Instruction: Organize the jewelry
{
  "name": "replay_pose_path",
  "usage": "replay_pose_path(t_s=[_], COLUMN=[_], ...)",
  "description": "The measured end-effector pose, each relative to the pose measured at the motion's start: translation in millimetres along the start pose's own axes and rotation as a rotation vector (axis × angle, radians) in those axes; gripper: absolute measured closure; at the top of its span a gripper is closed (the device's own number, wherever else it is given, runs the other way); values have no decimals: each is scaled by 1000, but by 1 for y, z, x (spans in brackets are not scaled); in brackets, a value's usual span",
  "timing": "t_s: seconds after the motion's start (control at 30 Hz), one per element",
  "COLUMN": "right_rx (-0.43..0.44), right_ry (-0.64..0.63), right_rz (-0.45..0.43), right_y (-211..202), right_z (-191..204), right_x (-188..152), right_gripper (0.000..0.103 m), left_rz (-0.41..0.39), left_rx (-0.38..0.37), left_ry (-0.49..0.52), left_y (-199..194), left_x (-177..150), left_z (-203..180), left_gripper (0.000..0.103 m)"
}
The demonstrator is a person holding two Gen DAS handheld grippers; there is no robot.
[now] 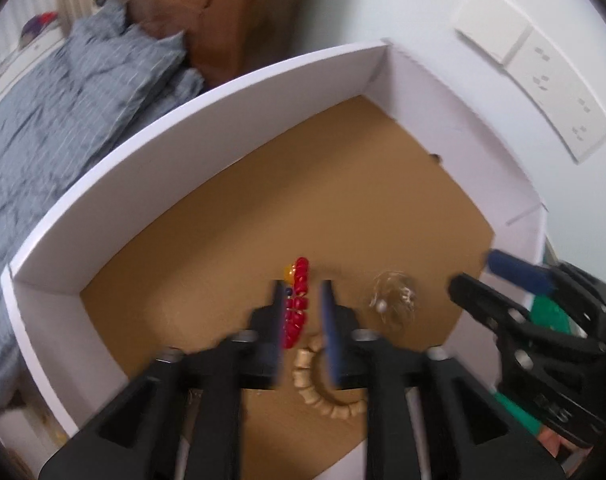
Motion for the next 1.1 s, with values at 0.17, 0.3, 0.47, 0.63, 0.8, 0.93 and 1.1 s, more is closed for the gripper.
replay_pose_path(t_s=[0.17,0.3,0.47,0.63,0.8,0.93,1.1], right_rx=[-32,-47,-73,-122,-190,-212,-242], right_ry=[44,74,123,211,263,343,447], right_rz=[-48,-107,-190,-284,-369,-358,-342], right_y=[-17,-45,-95,-144,-176,-183,-185], right_z=[-13,-24,-40,-69,-90,-109,-128], right_x=[-7,-18,-44,-83,-141,-195,-258], right_gripper=[24,23,23,23,22,20,19], left_rz=[-112,-222,-293,-279,-261,-247,-270], left_rx=[62,85,68,-16,-76,-168,-204], left_ry=[-28,37,145,223,316,415,526], left_y=[-24,-54,-82,-88,-93,-106,-121], left_x=[-1,-8,-29,-51,-73,-92,-115], left_z=[14,5,-25,-62,-107,-148,-188], left_gripper=[12,8,8,8,8,8,8])
Point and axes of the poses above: each gripper's, at about its wrist camera, not at the fingertips, and y roughly the way its jaws point, z to its left, x to its top, the point moved 10 cm from there along y, roughly the way its jaws point, and after that the axes turned 10 degrees about z, right-handed, at the moved point
